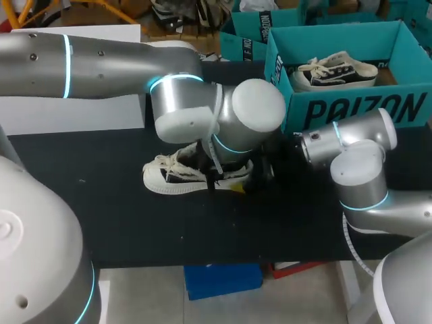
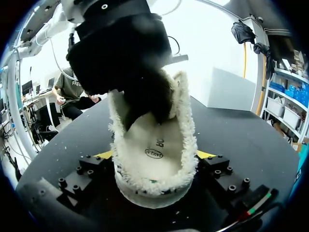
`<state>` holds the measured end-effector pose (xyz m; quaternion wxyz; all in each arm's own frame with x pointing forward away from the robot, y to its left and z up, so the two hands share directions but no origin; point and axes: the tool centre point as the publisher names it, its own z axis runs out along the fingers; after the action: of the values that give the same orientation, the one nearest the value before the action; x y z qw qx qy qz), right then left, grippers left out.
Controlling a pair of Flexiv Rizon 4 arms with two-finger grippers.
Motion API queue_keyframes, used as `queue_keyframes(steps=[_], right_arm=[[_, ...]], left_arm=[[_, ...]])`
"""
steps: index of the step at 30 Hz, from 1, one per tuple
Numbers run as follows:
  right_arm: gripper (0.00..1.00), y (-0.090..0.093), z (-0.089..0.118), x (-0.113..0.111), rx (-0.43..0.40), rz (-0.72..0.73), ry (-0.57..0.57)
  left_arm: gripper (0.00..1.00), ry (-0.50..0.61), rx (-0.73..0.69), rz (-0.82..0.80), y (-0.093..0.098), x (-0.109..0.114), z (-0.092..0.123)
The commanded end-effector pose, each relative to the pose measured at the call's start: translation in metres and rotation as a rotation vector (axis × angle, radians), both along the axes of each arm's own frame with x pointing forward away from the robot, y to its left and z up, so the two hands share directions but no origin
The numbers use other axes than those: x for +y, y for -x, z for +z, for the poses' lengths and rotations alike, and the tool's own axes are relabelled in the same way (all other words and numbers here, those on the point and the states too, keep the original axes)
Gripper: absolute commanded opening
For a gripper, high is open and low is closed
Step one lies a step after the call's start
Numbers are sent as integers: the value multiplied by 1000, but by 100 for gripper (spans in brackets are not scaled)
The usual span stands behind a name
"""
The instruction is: Take the shoe out of the shoebox, open the shoe tongue, remove and reinsert the insole, then place the shoe into the shoebox
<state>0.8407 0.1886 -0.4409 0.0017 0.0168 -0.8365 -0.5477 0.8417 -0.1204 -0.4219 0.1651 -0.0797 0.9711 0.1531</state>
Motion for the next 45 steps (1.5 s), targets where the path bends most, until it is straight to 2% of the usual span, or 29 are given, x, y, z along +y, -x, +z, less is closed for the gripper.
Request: queue_keyframes(steps=[1,10,18,24,30,32,39,45], right_arm=[[0,0,-2,-2,0,-1,2],[0,0,-2,-2,0,-1,2],[0,0,-2,-2,0,-1,2],[0,0,-2,-2,0,-1,2],[0,0,-2,-2,0,-1,2],[0,0,-2,-2,0,-1,2],[0,0,-2,-2,0,-1,2],[0,0,-2,-2,0,-1,2]], left_arm=[[0,82,51,-16,-10,25,-31],[0,176,55,-14,4,9,4],[0,232,36,26,6,-3,34],[0,250,29,11,9,-13,41],[0,245,38,-26,14,-24,36],[36,241,49,-38,13,-29,31],[41,273,61,-63,8,-46,31],[35,311,48,-114,6,-63,38]])
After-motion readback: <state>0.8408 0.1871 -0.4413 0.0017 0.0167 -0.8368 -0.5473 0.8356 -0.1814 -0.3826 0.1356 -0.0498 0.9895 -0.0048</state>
